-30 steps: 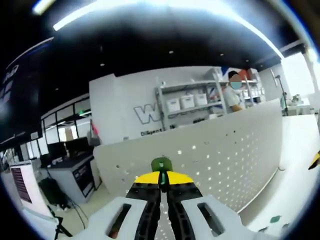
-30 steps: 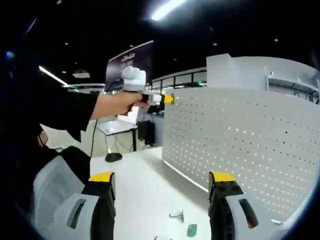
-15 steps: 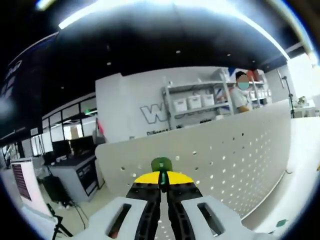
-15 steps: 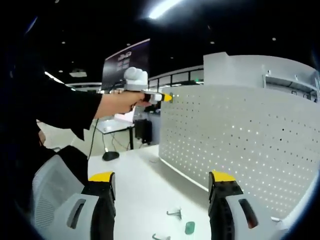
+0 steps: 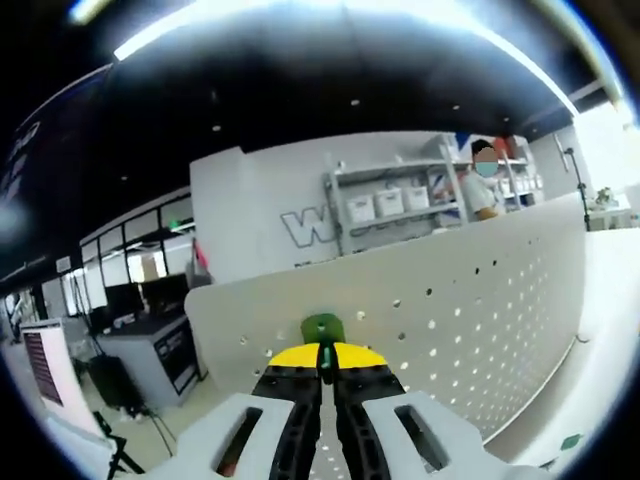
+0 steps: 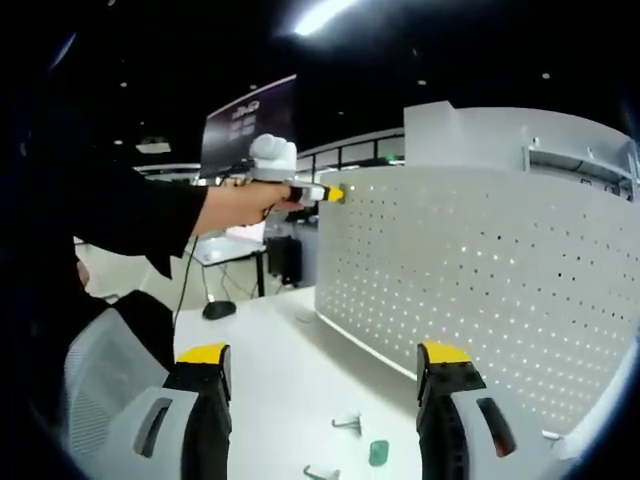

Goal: Insert the hook assembly into the mounting plate slot until the hook locks in place.

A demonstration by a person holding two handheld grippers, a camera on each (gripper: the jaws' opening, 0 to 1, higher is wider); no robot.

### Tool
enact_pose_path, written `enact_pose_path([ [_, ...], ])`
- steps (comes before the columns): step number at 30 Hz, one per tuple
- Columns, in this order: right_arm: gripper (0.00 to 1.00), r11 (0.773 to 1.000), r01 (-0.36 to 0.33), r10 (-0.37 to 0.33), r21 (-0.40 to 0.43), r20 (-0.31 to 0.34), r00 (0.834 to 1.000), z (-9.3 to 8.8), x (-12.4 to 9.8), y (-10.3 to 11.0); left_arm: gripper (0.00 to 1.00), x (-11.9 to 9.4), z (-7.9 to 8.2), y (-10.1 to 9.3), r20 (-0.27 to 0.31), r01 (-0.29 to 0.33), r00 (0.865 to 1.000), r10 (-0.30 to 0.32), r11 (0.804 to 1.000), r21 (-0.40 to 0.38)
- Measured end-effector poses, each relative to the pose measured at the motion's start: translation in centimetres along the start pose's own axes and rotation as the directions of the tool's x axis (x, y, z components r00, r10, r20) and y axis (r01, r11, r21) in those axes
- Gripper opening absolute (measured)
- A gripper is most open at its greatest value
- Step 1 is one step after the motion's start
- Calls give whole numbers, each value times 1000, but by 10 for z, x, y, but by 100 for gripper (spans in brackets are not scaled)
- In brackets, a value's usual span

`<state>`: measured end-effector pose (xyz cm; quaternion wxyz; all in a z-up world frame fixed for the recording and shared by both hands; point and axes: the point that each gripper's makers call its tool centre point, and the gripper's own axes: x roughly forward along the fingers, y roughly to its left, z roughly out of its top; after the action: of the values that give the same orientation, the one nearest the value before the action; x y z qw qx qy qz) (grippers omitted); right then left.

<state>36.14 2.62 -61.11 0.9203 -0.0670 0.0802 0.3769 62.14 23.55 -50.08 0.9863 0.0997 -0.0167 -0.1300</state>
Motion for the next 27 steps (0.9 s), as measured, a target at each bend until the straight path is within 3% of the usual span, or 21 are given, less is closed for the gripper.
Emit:
enact_pose_path([
  [5,77,1000,1,-1,2,-4,1000,-1,0,0,3,1,-1,1,0,2,1000,-2,1000,12],
  [17,76,1000,-4,4,7,-14,1000,-5,1,0,3,2,2,-1,-26,15,1000,-10,985,171],
  [27,76,1000,-2,2,-1,-21,1000,-6,0,0,3,3,2,-1,-30,13,1000,-9,990,137],
])
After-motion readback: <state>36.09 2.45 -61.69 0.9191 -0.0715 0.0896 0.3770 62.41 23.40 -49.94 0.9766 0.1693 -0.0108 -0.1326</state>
